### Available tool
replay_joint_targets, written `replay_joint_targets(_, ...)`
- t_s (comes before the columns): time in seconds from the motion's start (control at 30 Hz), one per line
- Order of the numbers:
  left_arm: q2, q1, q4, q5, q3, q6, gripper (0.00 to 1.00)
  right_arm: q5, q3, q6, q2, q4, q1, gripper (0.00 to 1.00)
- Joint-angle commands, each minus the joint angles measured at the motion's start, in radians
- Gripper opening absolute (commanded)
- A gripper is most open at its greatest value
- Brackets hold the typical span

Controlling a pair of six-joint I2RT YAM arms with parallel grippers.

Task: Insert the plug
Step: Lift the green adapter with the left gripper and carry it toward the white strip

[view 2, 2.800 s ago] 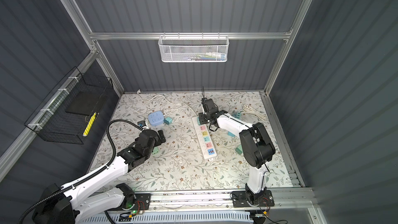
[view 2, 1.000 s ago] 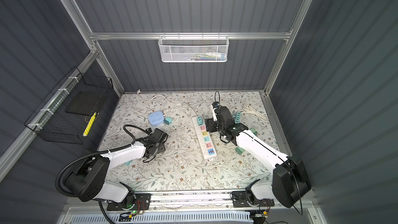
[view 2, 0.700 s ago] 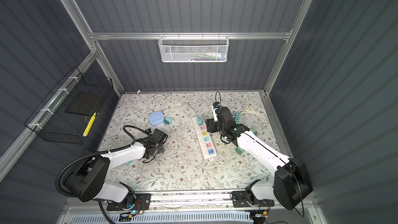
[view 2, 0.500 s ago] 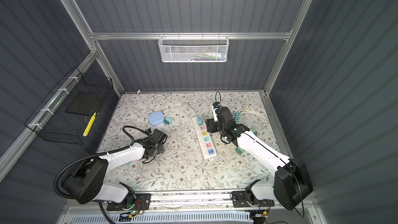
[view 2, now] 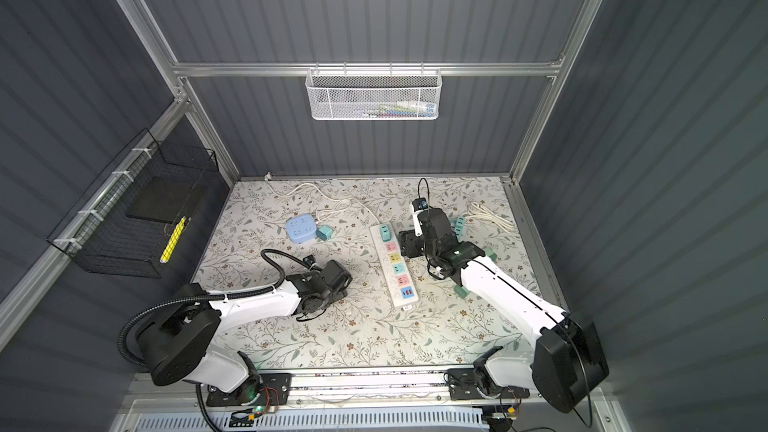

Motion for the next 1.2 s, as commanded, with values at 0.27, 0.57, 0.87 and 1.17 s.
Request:
replay_joint_targets(0.27,0.086,-0.076,0.120,0.172,0.087,0.097,1.00,0.026,-0.002,-0.018,0.011,-0.021,0.004,0.76)
replay_joint_targets(0.57,0.129,-0.075,0.192,0.204,0.235,0.218,1.00,0.037,-0.001,-0.018,-0.002,-0.036,0.004,0.76)
replay_joint_targets(0.87,0.122,0.007,0.234,0.212,0.294,0.343,0.98,0.054,-0.002,-0.017,-0.022,-0.054,0.003,0.76)
replay_joint_targets(1.17,0.239,0.192,0.214,0.384,0.345,0.519,0.99,0.071,0.005,0.003,-0.028,-0.056,0.004,0.81)
